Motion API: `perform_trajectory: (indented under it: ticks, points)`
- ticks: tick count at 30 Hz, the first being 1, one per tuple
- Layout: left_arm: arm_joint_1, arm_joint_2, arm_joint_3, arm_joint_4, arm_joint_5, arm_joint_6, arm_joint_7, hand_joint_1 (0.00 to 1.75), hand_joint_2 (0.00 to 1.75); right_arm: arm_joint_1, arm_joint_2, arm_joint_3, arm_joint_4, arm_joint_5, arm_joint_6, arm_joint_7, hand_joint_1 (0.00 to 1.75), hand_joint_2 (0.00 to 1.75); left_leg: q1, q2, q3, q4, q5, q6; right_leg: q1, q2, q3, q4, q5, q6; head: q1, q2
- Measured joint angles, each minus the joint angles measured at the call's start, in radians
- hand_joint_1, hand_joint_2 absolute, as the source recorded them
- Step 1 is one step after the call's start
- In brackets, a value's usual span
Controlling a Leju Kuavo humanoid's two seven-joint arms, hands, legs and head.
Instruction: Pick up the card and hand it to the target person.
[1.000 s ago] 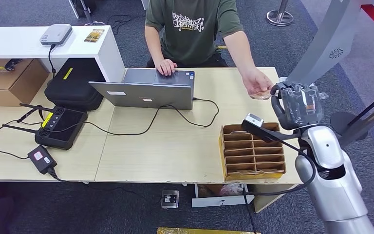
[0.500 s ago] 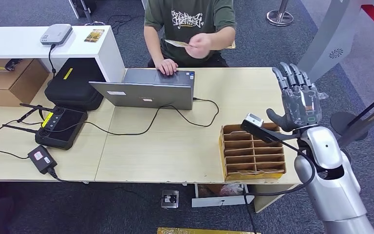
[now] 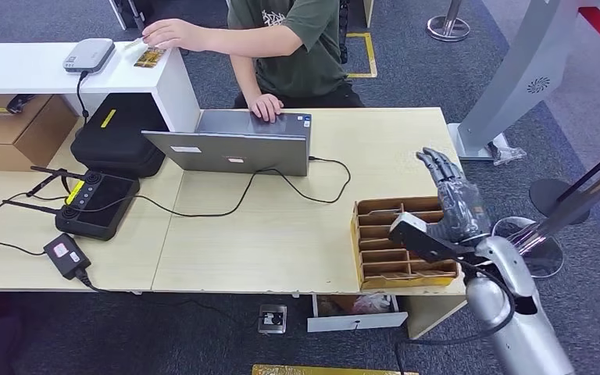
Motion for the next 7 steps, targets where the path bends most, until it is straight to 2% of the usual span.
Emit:
perform_trajectory:
  ticks: [3, 7]
  points:
    - [0.001, 0.000, 0.001, 0.000, -0.007, 0.000, 0.000, 0.00, 1.75, 0.049, 0.036, -0.024, -0.011, -0.189, 0.017, -0.092, 0.00, 1.75, 0.000, 0.000, 0.000, 0.000, 0.000, 0.000, 0.000, -0.001, 0.000, 0.000, 0.000, 0.000, 0.000, 0.000]
    - [0.001, -0.002, 0.001, 0.000, -0.018, 0.000, 0.002, 0.00, 1.75, 0.108, 0.082, -0.053, -0.036, -0.333, 0.021, -0.162, 0.00, 1.75, 0.000, 0.000, 0.000, 0.000, 0.000, 0.000, 0.001, 0.000, 0.000, 0.000, 0.000, 0.000, 0.000, 0.000]
